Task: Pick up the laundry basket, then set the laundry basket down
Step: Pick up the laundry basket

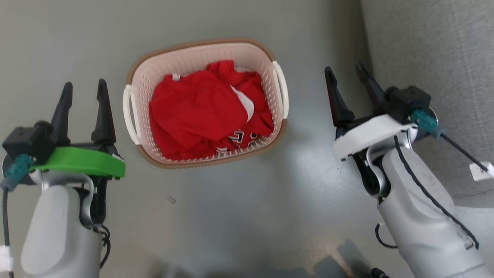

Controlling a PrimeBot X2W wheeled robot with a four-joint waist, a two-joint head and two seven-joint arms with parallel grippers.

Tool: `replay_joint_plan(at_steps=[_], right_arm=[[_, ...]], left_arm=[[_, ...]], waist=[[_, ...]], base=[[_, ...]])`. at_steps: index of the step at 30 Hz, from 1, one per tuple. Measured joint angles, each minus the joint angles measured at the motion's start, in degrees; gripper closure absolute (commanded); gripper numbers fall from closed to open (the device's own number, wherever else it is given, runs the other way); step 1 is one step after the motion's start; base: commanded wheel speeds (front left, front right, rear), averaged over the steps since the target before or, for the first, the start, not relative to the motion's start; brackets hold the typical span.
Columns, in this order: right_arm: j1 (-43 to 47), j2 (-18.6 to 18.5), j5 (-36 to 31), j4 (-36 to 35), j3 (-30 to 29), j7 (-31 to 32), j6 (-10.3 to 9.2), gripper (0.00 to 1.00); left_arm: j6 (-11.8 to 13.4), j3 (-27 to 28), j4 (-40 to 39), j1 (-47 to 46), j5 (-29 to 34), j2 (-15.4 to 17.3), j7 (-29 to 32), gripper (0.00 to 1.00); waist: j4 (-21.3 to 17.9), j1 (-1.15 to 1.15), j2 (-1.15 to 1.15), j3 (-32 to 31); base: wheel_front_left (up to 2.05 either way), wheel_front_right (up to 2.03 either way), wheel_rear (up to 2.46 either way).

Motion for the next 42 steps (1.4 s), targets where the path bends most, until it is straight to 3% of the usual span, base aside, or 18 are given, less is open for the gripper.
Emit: replay_joint_plan(at_steps=[25, 42], right_arm=[[-18.4, -0.1, 0.6, 17.5, 3.2, 0.6, 1.59, 0.0], [-25.6, -0.2, 6.9, 27.9, 7.5, 3.5, 2.57, 0.0]], left_arm=[[-0.2, -4.4, 17.2, -16.7, -4.1, 1.4, 3.2, 0.0], [-0.3, -10.3, 28.3, -24.8, -7.3, 1.2, 6.2, 0.0]], waist=[[2.5, 0.0, 0.0, 13.5], [4.3, 0.0, 0.0, 19.0]], base=[[0.0, 0.0, 0.0], [0.0, 0.0, 0.0]])
